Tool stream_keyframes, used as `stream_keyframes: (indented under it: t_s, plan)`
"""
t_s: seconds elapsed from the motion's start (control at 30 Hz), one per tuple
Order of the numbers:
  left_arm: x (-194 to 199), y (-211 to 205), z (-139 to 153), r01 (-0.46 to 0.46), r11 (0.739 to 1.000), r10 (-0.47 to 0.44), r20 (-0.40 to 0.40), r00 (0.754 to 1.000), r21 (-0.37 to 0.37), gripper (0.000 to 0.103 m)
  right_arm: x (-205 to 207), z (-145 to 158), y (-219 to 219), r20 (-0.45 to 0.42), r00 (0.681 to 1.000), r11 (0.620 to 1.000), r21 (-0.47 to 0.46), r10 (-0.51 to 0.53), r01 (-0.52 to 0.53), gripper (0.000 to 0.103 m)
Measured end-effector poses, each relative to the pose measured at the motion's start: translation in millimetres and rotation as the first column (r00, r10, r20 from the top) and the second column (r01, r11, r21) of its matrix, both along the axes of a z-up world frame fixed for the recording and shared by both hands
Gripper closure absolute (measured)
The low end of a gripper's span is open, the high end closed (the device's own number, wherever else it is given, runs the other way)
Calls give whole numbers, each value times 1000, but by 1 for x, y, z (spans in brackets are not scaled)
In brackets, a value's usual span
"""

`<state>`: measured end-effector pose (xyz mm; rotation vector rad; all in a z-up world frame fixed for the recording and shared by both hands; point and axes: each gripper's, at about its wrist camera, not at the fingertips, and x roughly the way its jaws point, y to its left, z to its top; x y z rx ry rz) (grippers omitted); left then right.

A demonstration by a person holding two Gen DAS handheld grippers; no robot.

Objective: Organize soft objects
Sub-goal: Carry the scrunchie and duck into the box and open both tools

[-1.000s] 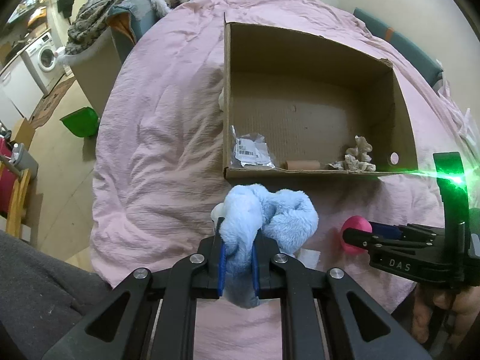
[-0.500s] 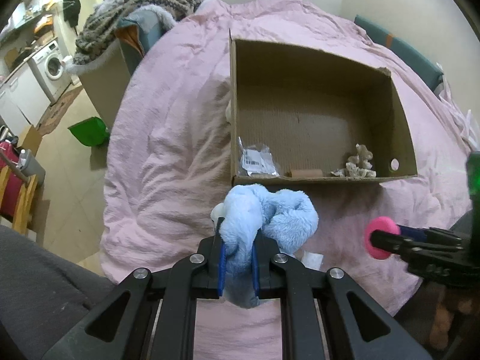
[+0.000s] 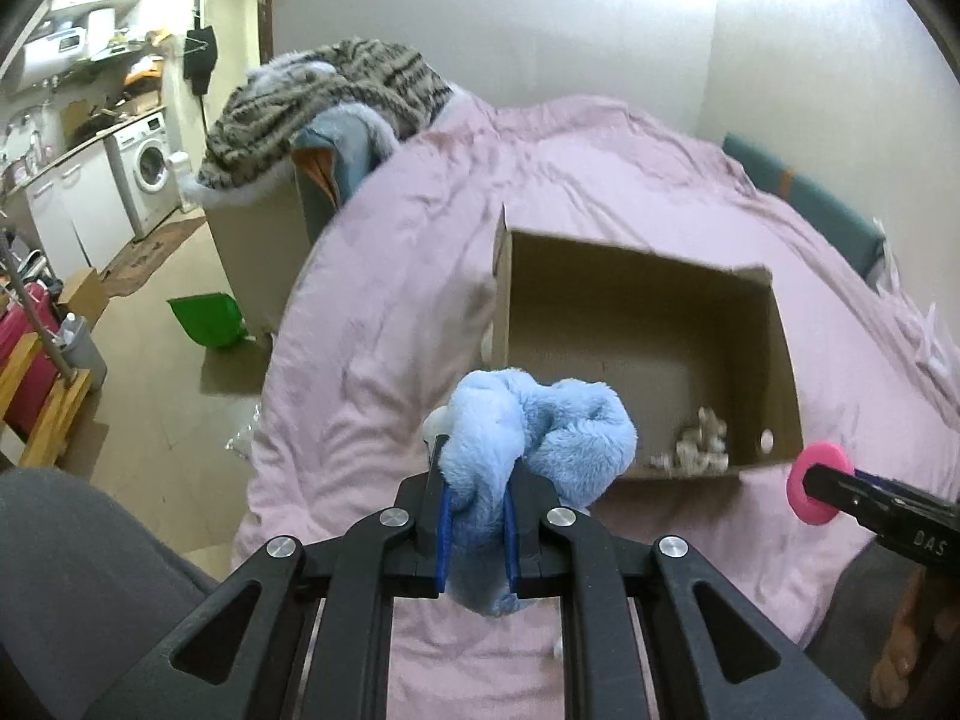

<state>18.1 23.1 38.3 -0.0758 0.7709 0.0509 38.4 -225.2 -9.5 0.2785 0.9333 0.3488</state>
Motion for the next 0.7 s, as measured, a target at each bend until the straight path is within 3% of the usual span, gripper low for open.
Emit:
stream_keyframes:
  t_s: [0.27, 0.4, 0.7]
  plan:
    - [47, -1, 13, 30, 999, -31, 40, 999, 18, 91, 37, 3, -4, 17, 1000, 1000, -7, -11, 11, 55]
    - [71, -12, 11, 62, 997, -64, 49, 997, 44, 91, 59, -8, -6, -18, 999, 1000, 8, -30, 31, 55]
    - [110, -43, -27, 133, 988, -134, 3, 991, 77, 91, 93, -38, 0, -90, 995, 999, -32, -46, 43, 55]
